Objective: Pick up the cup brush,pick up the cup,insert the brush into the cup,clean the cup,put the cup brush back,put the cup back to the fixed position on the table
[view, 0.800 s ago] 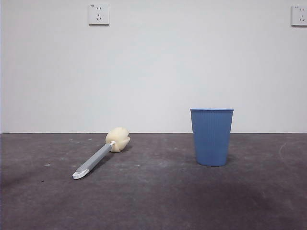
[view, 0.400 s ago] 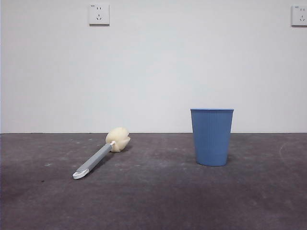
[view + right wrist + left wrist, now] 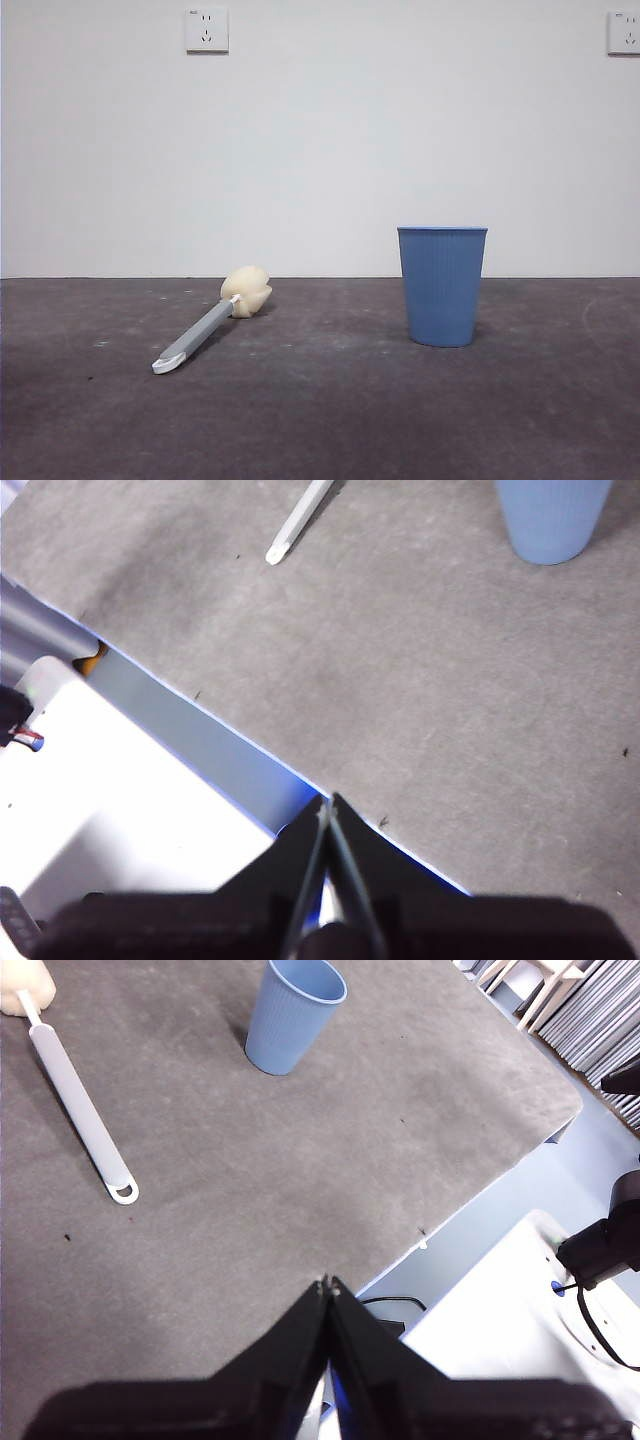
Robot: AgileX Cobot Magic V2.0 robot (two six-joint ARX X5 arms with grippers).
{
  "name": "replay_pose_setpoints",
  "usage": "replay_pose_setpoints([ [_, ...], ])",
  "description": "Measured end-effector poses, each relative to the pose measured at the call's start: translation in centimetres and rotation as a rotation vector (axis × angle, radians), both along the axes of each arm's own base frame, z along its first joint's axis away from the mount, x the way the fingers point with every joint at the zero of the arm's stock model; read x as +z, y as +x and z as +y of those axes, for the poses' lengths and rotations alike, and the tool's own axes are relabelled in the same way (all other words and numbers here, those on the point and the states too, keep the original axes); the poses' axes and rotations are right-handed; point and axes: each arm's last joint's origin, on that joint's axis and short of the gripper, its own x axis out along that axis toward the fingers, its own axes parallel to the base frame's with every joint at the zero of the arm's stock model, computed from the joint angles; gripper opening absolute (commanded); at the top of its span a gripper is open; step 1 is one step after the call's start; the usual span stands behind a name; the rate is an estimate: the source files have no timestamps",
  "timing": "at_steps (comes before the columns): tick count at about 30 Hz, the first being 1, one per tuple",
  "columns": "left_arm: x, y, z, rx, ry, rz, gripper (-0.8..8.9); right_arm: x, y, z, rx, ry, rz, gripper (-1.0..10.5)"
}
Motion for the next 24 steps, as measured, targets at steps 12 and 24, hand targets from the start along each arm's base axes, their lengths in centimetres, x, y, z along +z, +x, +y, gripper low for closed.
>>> replay_pose_setpoints([
  [12, 0.0, 0.0, 0.0, 0.012, -0.01, 0.016, 5.66, 0.0, 0.0, 0.0, -0.003, 0.002, 0.003, 5.8],
  [24, -0.2, 1.0, 0.1, 0.087, 0.025, 0.061, 5.66, 0.0, 0.0, 0.0, -0.006, 0.004, 0.005, 5.8],
])
